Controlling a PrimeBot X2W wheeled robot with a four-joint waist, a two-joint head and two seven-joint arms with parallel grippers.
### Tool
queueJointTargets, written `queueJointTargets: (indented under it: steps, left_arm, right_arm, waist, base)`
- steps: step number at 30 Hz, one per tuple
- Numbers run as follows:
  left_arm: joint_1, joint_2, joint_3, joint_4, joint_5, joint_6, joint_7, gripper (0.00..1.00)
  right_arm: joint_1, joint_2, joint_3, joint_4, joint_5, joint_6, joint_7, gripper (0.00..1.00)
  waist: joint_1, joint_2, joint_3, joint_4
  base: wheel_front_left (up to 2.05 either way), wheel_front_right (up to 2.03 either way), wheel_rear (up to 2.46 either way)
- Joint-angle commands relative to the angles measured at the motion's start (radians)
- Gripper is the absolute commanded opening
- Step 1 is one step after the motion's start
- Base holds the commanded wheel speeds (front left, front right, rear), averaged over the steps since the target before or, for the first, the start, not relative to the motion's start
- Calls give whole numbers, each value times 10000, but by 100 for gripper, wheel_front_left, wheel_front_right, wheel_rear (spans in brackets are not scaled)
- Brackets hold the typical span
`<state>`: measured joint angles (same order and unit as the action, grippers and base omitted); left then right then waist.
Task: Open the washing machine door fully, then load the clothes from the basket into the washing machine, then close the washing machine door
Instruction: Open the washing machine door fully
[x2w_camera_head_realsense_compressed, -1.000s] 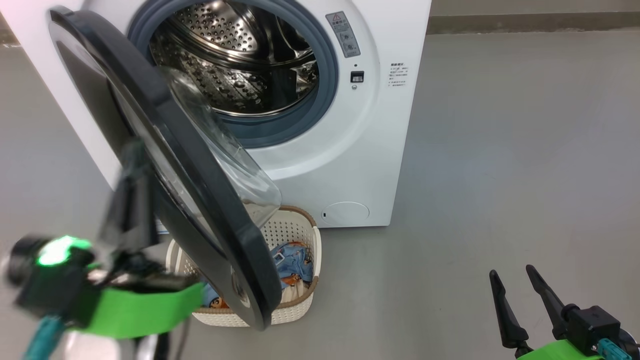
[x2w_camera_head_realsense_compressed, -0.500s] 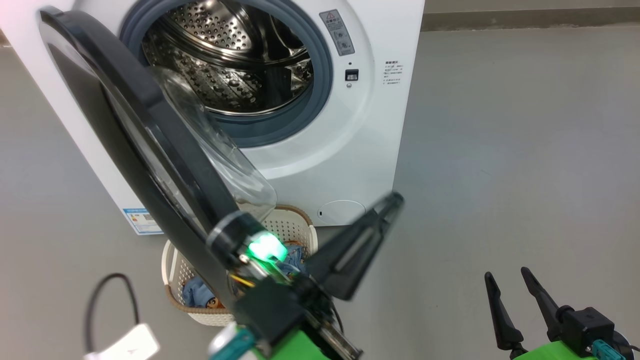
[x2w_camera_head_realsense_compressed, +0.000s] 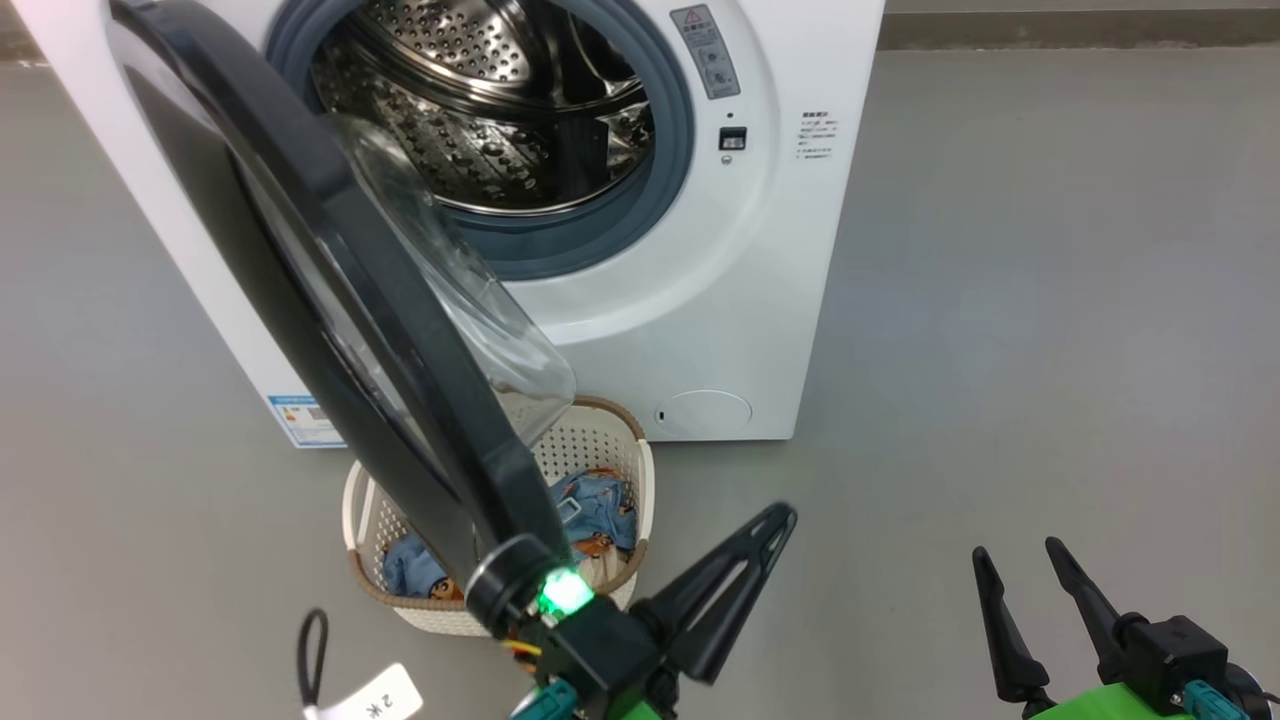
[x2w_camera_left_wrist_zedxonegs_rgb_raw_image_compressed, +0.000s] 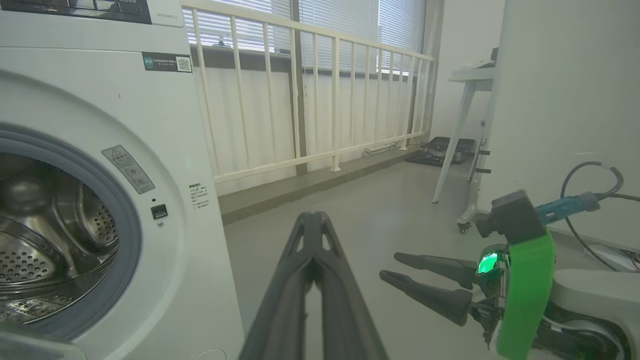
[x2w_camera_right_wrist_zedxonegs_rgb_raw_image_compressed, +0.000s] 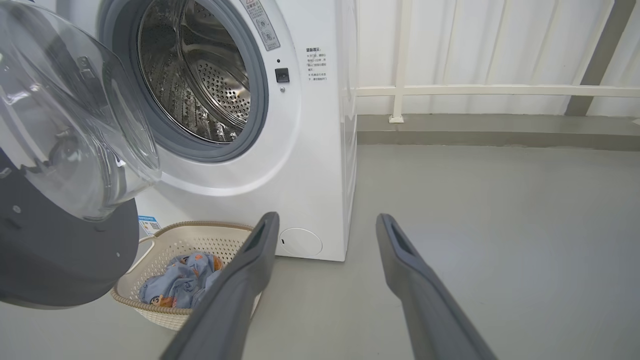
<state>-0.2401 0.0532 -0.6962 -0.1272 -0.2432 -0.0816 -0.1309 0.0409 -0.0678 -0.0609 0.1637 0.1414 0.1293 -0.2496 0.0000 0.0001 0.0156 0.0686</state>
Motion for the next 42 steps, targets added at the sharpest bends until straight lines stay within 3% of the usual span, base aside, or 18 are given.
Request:
queueJointTargets:
  steps: [1,11,20,42]
  left_arm:
    - [-29,88,271,-100,-11,93,2,0]
    - [393,213,560,911,-381,350,-225,0]
    - [106,262,1129,2022,-537,761,-429,0]
    - [-399,105,1196,2291,-875,1272,-528,0]
  right_arm:
    - [-300,-100,248,-208,-142,14,-122,100]
    - [-281,-189,259,-183,-123,14,-122,100]
    - [-344,-259,379,-179,-103,14,-122,100]
    - [-521,-242,359,-51,-91,14,-122,100]
  waist:
    - [0,-1,21,74]
    - [0,-1,125,432]
    - [0,-1,295,356]
    - [0,-1,630,626]
  base:
    - [0,0,0]
    - [0,0,0]
    - [0,0,0]
    - [0,0,0]
